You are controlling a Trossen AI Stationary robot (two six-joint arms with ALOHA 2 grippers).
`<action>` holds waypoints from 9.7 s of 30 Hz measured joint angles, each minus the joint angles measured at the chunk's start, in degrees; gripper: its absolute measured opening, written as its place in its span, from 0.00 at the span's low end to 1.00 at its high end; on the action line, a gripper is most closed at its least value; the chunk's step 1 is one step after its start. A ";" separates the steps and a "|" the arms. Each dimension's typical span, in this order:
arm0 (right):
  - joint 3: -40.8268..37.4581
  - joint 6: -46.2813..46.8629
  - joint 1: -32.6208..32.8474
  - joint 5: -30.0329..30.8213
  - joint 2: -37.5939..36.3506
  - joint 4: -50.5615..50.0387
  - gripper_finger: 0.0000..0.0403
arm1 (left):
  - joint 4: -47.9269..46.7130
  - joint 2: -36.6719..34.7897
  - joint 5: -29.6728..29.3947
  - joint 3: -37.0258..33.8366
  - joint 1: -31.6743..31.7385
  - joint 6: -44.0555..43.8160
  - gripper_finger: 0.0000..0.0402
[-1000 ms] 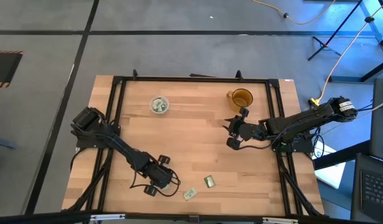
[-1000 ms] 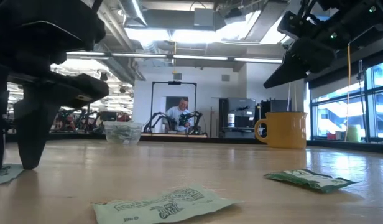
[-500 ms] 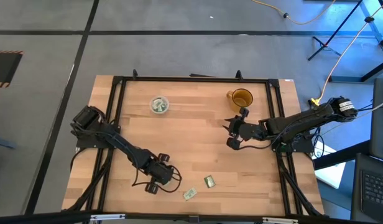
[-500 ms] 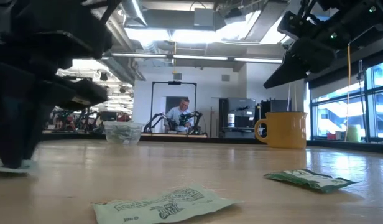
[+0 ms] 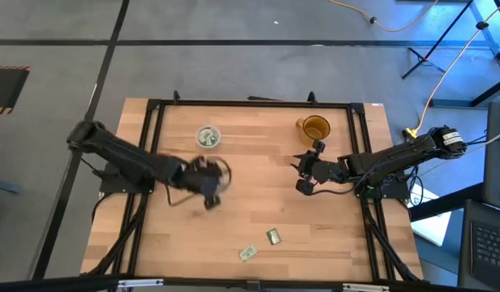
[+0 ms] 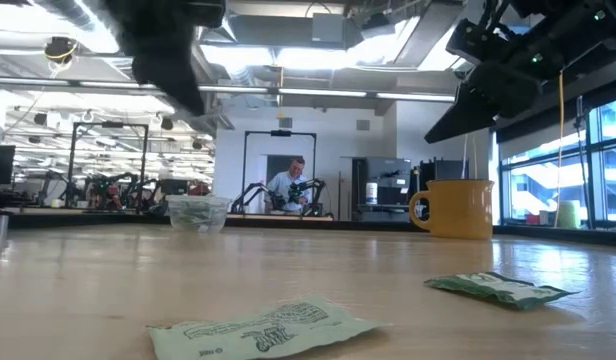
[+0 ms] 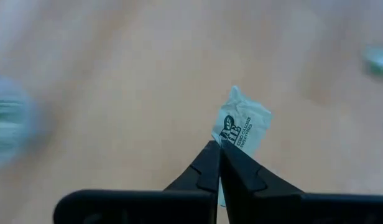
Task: Pick and place Stevia / Truvia into bins
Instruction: Put the stevia packet into the transparent container, then put the truvia packet into the transparent container, then put the stevia packet into the transparent container
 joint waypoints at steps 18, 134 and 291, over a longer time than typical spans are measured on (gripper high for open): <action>0.00 0.17 -0.02 -2.02 -0.02 -0.67 0.35 | -3.51 -2.45 1.50 -4.40 39.56 17.21 0.01; 38.33 -0.90 19.04 -9.73 42.08 -21.28 0.04 | 67.43 -4.44 3.20 -23.37 -0.29 16.44 0.25; 22.40 20.76 8.24 10.12 14.29 -33.73 0.29 | 29.25 41.99 22.41 19.12 -8.45 30.84 0.33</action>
